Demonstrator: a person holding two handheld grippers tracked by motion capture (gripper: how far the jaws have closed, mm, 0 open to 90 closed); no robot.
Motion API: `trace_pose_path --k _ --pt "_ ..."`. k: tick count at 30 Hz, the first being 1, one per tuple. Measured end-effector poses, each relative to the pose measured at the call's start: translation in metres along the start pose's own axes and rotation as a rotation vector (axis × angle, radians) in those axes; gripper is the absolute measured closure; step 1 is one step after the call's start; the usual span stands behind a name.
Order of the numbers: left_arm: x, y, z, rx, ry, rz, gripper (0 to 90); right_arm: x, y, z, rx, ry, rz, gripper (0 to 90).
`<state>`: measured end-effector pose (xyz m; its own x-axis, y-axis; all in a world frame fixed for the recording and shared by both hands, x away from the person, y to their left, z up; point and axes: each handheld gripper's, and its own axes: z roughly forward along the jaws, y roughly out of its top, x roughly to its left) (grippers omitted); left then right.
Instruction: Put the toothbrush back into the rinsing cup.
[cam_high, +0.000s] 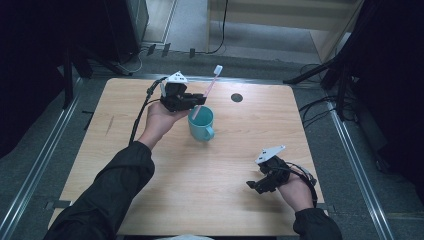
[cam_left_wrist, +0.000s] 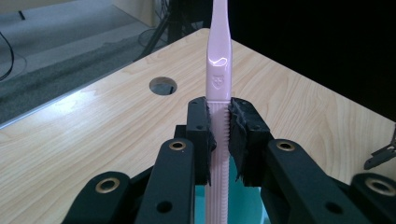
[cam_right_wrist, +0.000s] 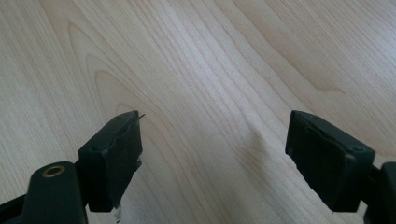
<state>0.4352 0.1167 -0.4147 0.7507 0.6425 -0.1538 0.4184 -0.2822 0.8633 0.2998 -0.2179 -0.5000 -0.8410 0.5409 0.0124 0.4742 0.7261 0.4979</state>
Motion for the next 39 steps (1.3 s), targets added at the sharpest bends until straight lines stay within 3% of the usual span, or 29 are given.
trace_pose_path --k 24,39 --pt "0.006 -0.015 0.019 0.058 0.025 -0.009 78.3 -0.001 -0.001 -0.001 -0.003 0.000 0.003 19.0" --pt "0.005 -0.024 0.027 0.107 0.015 -0.013 78.2 0.000 -0.001 0.000 0.001 0.004 -0.006 19.0"
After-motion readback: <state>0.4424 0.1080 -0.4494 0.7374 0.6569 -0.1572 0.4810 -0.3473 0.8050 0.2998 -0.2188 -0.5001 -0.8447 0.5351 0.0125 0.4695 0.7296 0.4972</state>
